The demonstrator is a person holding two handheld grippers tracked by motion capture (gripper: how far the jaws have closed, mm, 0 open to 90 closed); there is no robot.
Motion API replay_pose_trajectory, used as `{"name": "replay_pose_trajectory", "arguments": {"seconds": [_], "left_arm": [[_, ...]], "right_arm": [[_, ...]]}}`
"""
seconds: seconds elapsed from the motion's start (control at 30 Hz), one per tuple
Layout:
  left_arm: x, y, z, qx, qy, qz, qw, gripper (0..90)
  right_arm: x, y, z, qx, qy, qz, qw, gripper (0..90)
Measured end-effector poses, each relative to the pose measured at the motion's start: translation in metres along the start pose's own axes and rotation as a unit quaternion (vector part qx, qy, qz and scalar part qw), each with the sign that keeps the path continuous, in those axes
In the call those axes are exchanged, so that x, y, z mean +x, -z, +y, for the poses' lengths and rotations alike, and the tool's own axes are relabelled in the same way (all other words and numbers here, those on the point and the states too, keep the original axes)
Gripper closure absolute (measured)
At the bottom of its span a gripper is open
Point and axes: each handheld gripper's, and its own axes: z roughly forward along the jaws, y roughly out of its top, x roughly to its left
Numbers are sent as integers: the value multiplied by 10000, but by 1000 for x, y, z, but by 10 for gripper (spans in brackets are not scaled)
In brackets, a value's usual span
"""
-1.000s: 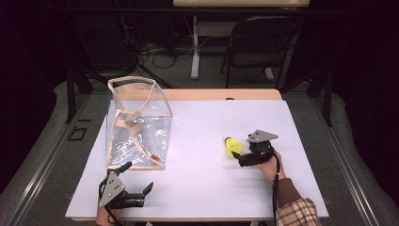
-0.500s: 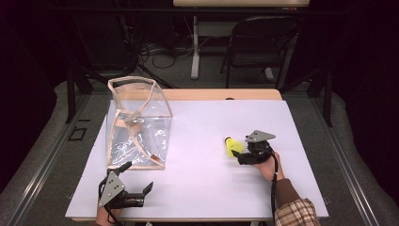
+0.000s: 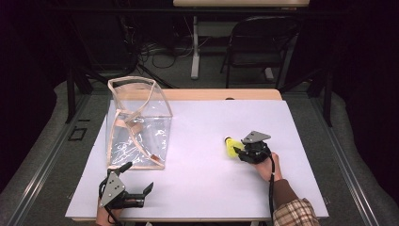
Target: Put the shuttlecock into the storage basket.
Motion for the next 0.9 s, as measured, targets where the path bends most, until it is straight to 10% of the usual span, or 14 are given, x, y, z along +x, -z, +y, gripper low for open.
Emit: {"name": "replay_pose_trajectory", "arguments": {"seconds": [0.9], "left_arm": [[0, 0, 0, 6, 4, -15, 10000, 0]], "right_arm": [[0, -6, 0, 89, -218, -205, 9995, 853]]}}
